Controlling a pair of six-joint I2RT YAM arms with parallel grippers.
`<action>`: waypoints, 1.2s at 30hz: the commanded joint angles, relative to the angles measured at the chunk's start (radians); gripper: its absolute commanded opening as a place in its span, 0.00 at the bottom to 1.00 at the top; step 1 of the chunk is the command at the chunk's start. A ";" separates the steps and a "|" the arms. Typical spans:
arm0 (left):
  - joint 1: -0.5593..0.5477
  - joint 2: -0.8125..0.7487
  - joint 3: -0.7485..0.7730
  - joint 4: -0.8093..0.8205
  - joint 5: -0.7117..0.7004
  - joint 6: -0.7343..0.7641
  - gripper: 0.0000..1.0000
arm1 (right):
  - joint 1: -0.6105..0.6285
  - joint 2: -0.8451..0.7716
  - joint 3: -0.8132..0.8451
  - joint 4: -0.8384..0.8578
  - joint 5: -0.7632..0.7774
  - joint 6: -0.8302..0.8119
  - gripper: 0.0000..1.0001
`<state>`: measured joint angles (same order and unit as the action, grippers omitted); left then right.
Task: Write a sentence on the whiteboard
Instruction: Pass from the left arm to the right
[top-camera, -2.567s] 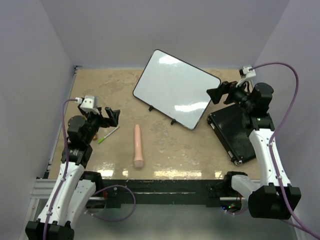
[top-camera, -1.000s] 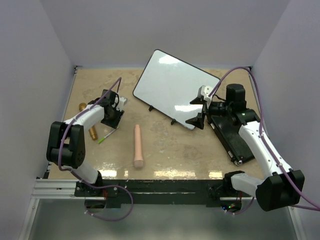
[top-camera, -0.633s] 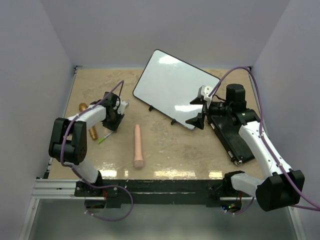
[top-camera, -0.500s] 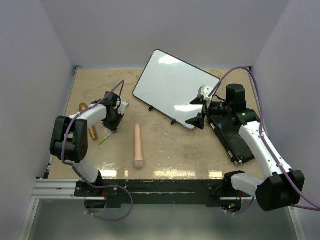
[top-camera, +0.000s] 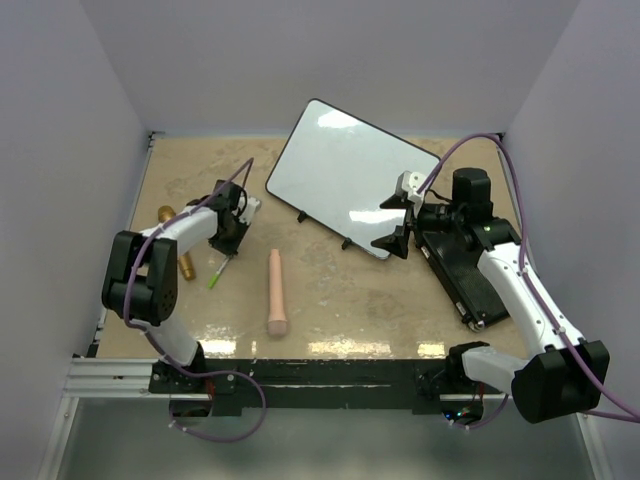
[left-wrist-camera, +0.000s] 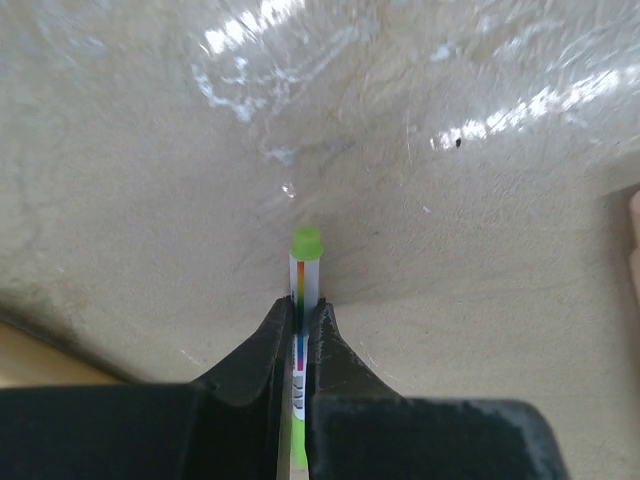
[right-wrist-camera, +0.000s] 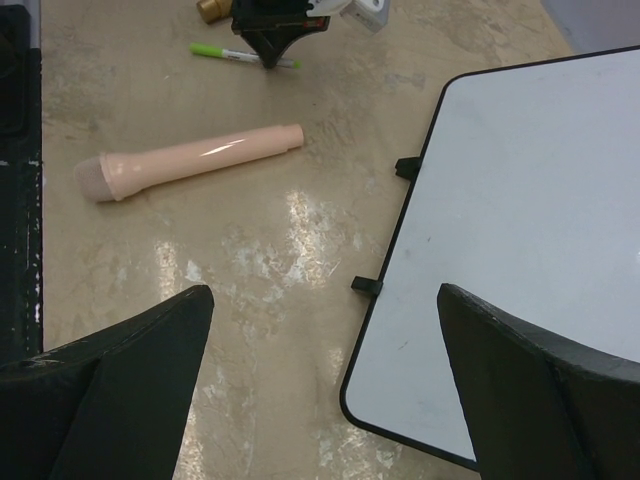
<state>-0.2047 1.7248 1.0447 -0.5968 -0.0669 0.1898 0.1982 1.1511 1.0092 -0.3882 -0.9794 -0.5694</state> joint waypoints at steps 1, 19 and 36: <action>-0.001 -0.155 0.000 0.146 0.007 -0.052 0.00 | 0.006 -0.007 0.003 0.038 -0.042 0.011 0.99; -0.423 -0.866 -0.656 1.562 0.141 -0.989 0.00 | 0.221 0.088 -0.018 0.649 -0.070 0.730 0.98; -0.719 -0.627 -0.741 2.082 -0.381 -0.929 0.00 | 0.268 0.117 -0.112 0.706 -0.042 0.841 0.92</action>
<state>-0.9070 1.0870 0.3138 1.2312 -0.3351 -0.7490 0.4580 1.2808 0.9108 0.2737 -1.0145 0.2508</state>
